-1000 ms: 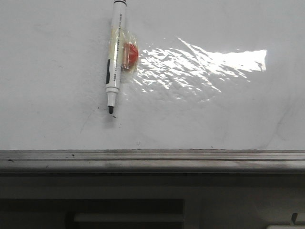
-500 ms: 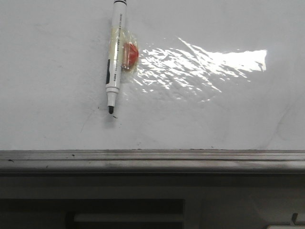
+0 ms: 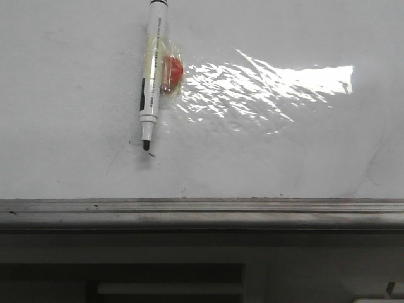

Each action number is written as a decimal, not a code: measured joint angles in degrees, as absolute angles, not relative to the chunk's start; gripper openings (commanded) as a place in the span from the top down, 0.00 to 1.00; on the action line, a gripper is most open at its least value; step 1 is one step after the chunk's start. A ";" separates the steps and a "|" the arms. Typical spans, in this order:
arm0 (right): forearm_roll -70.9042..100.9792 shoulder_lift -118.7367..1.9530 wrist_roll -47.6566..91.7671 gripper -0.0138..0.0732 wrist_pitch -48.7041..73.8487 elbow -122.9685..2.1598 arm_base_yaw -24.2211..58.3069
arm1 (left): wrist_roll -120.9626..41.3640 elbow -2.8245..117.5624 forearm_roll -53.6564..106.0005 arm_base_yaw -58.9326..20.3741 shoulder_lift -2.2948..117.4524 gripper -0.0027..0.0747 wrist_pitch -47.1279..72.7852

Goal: Write number 9 on whiteboard

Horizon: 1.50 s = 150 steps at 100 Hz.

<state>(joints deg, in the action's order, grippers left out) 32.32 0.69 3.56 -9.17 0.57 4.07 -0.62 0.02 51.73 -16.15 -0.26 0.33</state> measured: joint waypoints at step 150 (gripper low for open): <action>12.69 -25.28 9.58 0.30 38.81 -33.91 4.07 | -35.48 36.80 60.35 -45.07 70.41 0.66 8.55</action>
